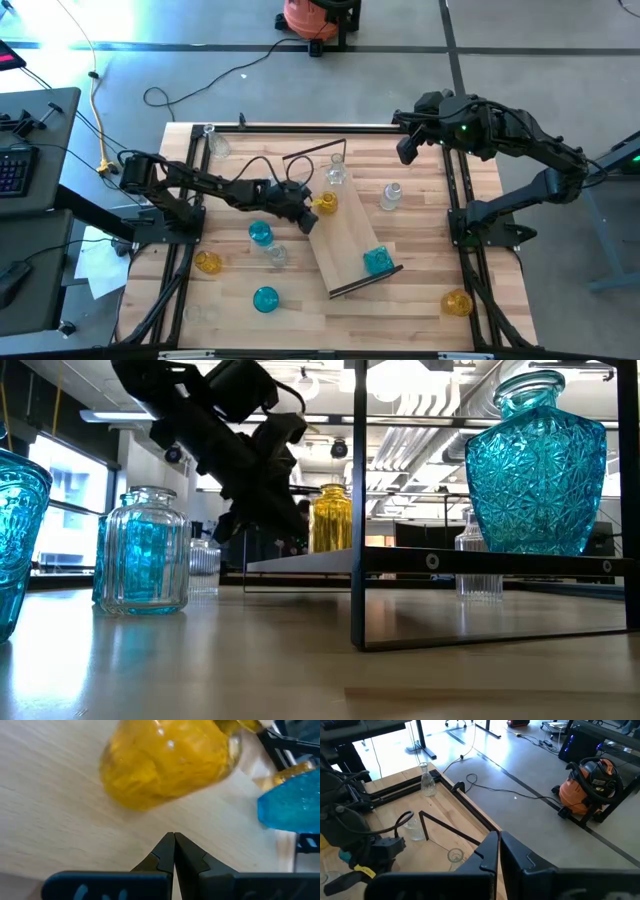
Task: Sort vases onto shelf
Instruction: Put the yellow crystal vase on the shelf
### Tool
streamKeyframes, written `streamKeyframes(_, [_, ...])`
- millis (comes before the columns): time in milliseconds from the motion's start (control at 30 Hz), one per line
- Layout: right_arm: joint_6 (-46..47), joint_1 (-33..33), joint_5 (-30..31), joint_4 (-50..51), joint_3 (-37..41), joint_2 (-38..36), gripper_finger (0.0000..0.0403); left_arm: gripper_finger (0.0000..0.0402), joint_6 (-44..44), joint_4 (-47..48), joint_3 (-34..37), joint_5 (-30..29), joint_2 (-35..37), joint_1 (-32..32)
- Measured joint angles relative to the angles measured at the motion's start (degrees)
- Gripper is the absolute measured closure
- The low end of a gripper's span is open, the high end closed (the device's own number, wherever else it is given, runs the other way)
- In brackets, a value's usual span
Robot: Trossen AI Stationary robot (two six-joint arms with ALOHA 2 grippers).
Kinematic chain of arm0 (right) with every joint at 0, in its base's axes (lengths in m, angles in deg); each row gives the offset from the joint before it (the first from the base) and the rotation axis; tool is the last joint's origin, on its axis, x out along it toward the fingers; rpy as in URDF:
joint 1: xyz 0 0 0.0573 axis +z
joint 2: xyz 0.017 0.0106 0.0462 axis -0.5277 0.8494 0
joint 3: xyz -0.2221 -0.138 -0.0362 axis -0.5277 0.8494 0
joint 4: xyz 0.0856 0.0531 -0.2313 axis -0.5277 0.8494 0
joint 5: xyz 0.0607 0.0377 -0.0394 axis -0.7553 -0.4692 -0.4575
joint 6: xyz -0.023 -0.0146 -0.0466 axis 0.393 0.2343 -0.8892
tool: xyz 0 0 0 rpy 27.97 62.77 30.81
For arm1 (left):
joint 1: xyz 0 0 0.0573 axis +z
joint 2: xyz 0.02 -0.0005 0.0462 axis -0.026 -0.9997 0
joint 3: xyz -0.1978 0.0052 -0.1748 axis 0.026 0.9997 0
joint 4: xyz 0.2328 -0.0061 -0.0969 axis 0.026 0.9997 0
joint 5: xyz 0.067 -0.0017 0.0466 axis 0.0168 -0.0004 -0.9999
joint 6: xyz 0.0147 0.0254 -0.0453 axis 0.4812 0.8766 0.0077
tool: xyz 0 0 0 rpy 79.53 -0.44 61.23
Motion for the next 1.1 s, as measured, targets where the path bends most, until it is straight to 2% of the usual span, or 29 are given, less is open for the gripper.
streamKeyframes(267, [0.02, 0.02, -0.26, -0.02, 0.0, 0.0, 0.0403, 0.0399, 1.55, -0.1, 0.0, -2.77, 0.0, 1.72])
streamKeyframes(533, [0.02, 0.0, -0.24, -0.17, 0.0, 0.0, 0.0403, 0.0399, 1.21, -5.36, 0.0, -1.62, 0.0, 3.24])
streamKeyframes(1100, [0.0, 0.0, -0.22, -0.2, 0.0, 0.0, 0.0403, 0.0399, 2.09, -5.52, -4.15, -1.9, 0.0, 5.34])
